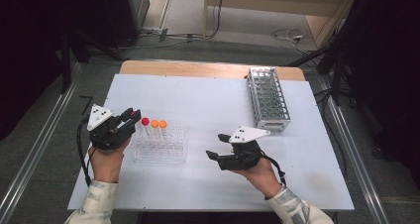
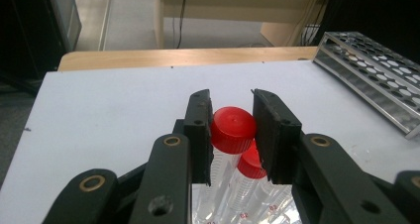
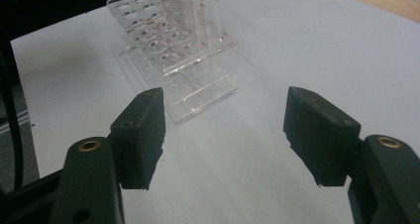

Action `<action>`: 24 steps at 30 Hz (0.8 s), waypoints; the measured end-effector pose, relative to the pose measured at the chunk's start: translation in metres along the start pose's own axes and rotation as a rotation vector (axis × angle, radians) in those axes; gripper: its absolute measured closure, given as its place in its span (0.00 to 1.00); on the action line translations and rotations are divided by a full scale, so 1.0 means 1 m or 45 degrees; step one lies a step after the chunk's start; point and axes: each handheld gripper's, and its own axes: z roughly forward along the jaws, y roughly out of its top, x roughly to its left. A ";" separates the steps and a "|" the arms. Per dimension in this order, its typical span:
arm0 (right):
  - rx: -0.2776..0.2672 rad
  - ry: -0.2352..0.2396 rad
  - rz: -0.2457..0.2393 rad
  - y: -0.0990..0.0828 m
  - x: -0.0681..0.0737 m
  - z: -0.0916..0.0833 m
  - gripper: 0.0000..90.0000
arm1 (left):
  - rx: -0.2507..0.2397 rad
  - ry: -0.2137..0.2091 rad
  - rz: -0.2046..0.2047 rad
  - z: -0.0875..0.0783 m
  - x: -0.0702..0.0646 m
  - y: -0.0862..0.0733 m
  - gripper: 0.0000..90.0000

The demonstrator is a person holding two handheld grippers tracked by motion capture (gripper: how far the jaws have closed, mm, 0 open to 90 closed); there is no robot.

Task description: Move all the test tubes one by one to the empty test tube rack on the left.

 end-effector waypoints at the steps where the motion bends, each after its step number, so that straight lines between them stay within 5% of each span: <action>1: 0.001 0.001 0.000 0.000 0.000 0.000 0.34 | 0.002 0.001 -0.001 0.000 0.000 0.000 0.77; 14: -0.004 -0.010 0.006 0.000 -0.001 0.000 0.34 | 0.000 -0.039 -0.056 -0.003 0.001 0.000 0.65; 24: -0.010 -0.034 0.025 -0.002 -0.005 -0.001 0.34 | 0.028 -0.043 -0.047 -0.004 -0.003 -0.001 0.44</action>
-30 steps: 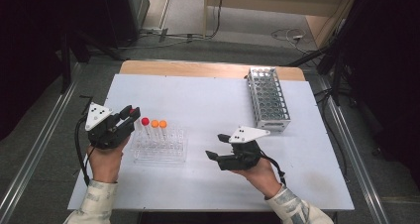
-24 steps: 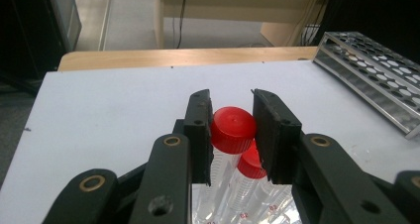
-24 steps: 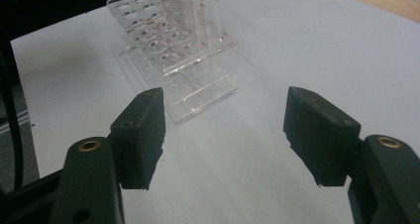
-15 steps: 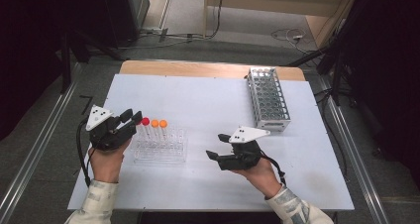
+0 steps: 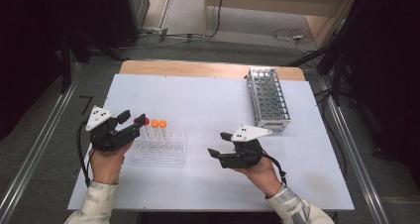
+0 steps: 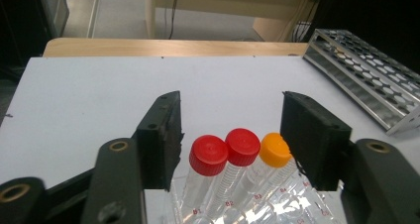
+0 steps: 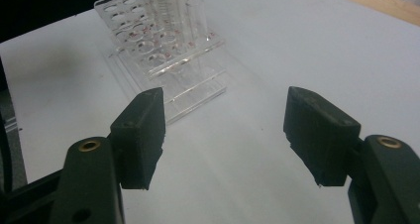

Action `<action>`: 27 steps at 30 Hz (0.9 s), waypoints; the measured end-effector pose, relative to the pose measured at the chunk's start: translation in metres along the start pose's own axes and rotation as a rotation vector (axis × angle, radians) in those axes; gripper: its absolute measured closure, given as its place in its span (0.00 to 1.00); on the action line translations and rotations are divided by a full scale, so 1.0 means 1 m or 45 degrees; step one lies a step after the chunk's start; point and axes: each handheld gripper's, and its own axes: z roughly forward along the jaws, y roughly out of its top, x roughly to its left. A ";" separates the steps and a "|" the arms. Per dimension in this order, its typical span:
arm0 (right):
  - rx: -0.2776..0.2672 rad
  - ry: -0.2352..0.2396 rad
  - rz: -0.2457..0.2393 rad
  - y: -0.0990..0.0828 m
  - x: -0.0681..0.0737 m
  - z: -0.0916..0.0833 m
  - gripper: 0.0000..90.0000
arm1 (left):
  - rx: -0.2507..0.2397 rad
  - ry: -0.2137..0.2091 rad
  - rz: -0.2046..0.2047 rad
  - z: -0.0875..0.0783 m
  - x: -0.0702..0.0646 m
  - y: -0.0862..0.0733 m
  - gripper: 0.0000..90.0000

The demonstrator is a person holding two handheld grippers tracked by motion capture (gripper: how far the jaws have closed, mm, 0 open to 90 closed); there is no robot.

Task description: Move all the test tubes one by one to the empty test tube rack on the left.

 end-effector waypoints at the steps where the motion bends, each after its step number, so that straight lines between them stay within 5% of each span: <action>1: -0.003 -0.002 0.002 0.000 -0.001 0.000 0.34 | 0.000 -0.001 0.000 0.000 -0.001 0.000 0.43; 10: -0.009 -0.028 0.029 -0.002 -0.008 -0.003 0.34 | -0.002 0.002 0.006 -0.004 -0.006 0.000 0.30; 27: -0.044 -0.126 0.091 -0.017 -0.031 -0.027 0.33 | -0.017 -0.026 0.024 -0.019 -0.014 -0.006 0.25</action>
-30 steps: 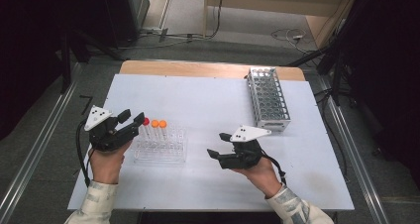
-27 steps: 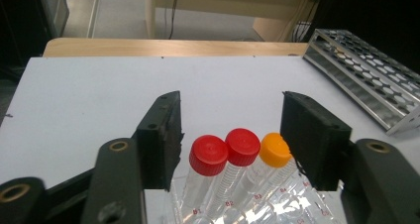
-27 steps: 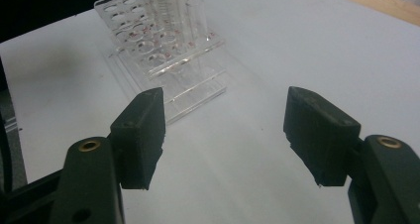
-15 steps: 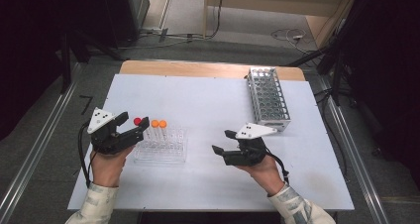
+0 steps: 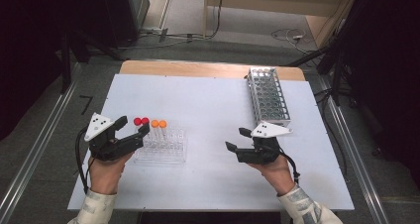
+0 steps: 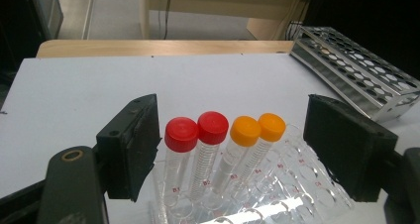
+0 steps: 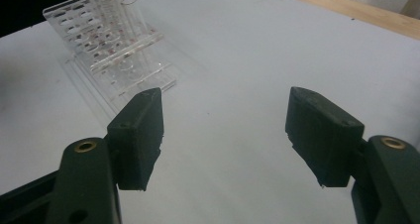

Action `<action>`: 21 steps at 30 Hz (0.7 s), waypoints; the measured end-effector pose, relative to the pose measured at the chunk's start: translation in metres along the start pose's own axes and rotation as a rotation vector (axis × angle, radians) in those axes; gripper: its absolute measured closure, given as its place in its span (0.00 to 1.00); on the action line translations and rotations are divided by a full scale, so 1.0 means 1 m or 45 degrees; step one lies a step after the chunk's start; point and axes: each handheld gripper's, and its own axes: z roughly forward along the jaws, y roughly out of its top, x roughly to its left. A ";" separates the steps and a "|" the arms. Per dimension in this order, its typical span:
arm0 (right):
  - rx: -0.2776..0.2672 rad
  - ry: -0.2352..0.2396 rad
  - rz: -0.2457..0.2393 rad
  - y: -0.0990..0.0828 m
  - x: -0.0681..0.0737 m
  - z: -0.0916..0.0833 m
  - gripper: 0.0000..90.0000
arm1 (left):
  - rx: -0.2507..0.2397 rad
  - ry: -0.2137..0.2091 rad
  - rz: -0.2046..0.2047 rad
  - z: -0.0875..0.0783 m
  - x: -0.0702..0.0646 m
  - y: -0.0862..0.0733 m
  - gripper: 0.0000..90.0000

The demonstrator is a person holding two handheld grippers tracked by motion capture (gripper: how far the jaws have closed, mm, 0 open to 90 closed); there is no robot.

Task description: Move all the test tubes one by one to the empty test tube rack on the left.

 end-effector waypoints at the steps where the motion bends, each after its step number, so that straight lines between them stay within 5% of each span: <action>1: -0.004 -0.006 0.000 -0.001 -0.002 -0.001 0.33 | -0.004 -0.003 0.002 -0.001 0.000 0.000 0.25; 21: -0.018 -0.127 0.073 -0.025 -0.033 -0.032 0.31 | 0.009 0.029 0.014 -0.024 0.006 -0.024 0.24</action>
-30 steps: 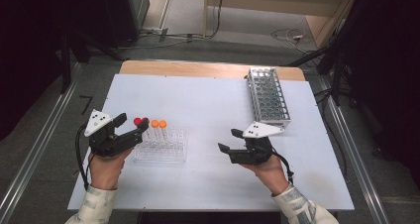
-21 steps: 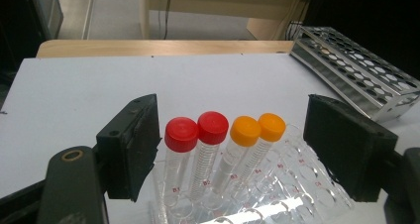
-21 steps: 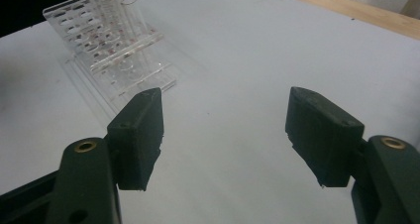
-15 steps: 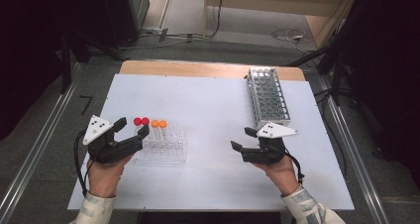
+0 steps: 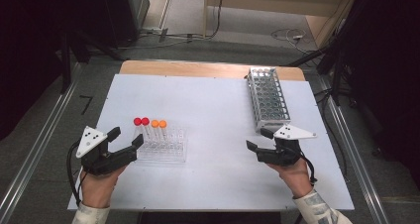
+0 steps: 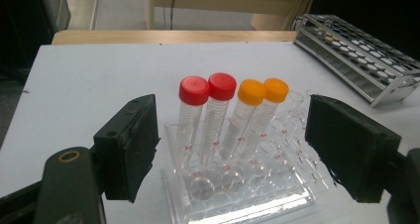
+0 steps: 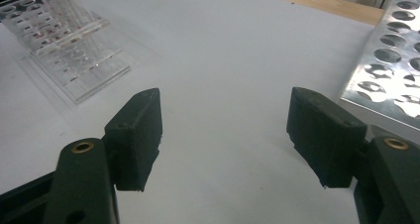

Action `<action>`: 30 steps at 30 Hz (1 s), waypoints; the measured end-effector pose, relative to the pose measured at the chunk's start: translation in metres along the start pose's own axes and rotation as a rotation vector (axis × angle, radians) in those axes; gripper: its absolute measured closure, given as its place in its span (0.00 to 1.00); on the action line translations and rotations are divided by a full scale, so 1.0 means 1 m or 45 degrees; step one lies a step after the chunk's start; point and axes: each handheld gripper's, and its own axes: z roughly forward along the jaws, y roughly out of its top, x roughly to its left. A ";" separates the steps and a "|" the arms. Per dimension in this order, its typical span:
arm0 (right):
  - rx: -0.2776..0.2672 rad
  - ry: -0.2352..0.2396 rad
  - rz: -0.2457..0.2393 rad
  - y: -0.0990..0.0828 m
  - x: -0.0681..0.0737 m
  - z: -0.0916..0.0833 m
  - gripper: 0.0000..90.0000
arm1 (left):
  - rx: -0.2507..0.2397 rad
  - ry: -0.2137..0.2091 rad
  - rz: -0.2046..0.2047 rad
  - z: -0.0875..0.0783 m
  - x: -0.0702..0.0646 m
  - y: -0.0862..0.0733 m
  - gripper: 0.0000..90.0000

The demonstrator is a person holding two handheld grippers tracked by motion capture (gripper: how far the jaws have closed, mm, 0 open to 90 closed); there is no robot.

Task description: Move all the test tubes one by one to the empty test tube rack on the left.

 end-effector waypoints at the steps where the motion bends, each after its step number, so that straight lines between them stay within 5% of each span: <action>1: -0.002 -0.006 0.001 -0.001 -0.002 -0.001 0.31 | 0.003 0.006 0.000 -0.002 0.001 -0.001 0.23; 30: -0.010 -0.260 0.130 -0.044 -0.053 -0.050 0.29 | -0.002 0.095 -0.048 -0.011 0.032 -0.024 0.23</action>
